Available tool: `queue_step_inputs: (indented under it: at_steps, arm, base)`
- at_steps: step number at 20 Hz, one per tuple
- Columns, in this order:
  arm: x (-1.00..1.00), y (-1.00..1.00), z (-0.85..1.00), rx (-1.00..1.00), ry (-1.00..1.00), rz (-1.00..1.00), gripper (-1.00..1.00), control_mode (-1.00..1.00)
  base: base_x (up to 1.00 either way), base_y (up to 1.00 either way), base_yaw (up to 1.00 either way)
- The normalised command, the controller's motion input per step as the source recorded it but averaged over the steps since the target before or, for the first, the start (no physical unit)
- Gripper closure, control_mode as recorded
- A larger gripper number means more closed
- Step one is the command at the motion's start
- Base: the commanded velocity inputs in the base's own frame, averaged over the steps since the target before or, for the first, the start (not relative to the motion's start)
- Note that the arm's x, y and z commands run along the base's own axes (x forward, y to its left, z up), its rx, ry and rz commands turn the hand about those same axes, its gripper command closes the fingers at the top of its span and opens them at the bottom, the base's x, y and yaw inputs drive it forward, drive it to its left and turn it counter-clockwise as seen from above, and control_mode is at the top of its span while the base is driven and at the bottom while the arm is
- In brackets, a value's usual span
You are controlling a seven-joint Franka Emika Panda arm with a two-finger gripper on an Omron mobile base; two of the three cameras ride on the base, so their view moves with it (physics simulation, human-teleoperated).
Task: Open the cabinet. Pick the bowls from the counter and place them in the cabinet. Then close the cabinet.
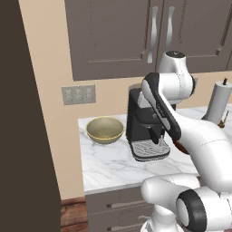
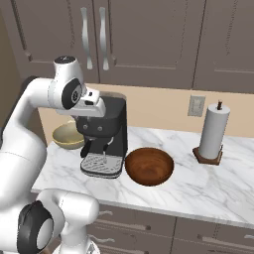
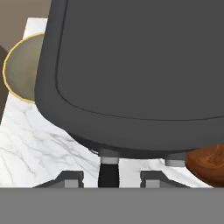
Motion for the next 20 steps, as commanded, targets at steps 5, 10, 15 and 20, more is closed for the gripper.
queue_step_inputs:
  at_steps: [5, 10, 15, 20]
  arm:
    - [-0.08, 0.04, -0.02, 0.0, 0.0, 0.0, -1.0, -1.0]
    - [-0.19, -0.06, 0.24, 0.0, -0.08, 0.0, -1.0, -1.0]
    - [-0.27, -0.23, 0.76, 0.0, -0.21, 0.0, -1.0, -1.0]
    - [-0.09, -0.16, 0.71, -0.02, -0.25, 0.0, -1.0, -1.0]
  base:
    - [0.0, 0.0, 0.0]
    - [0.0, 0.0, 0.0]
    - [0.0, 0.0, 0.0]
    - [0.0, 0.0, 0.0]
